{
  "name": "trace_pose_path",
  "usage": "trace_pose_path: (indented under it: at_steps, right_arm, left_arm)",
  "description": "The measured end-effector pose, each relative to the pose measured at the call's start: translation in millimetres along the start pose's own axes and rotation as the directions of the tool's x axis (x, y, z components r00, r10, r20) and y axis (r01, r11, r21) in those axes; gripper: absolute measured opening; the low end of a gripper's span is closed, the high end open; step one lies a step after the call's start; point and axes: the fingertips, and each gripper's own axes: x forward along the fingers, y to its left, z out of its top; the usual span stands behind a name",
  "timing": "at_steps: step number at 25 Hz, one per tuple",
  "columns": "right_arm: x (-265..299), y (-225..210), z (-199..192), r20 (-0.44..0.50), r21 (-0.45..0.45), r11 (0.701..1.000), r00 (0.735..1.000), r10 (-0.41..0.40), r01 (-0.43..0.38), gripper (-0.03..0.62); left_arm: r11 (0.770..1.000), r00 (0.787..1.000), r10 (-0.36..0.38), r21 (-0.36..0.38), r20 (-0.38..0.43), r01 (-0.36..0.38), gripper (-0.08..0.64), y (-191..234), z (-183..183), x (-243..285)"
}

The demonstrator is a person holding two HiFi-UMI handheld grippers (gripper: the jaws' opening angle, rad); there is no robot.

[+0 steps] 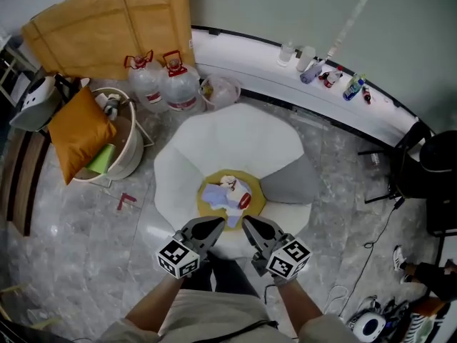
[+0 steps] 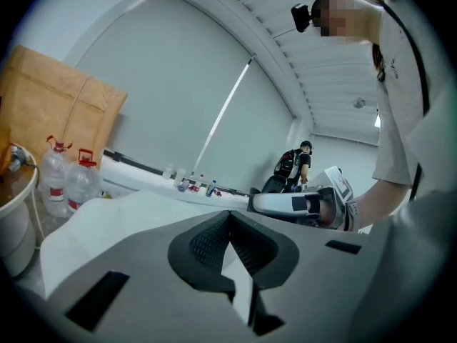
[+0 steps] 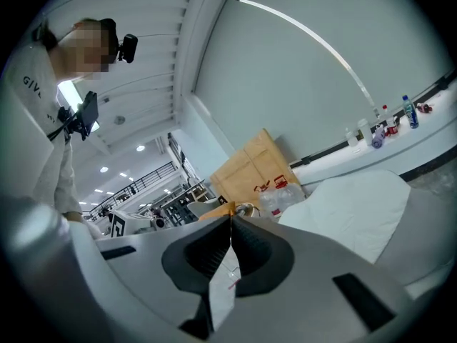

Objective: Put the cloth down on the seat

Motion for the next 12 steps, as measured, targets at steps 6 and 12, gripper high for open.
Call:
trace_pose_path:
  at_steps: [6,12]
  right_arm:
    - [-11,42,24,0.022,-0.055,0.998,0.999,0.042,-0.041,0.020]
    - [-19,80,48,0.041,-0.120,0.988,0.994,0.098,-0.093,0.020]
  left_arm:
    - [1.000,0.998,-0.005,-0.020,0.062,0.006,0.014,-21,39,-24]
    - [0.999,0.994,-0.045,0.020,0.104,0.043,0.014,-48,76,-39]
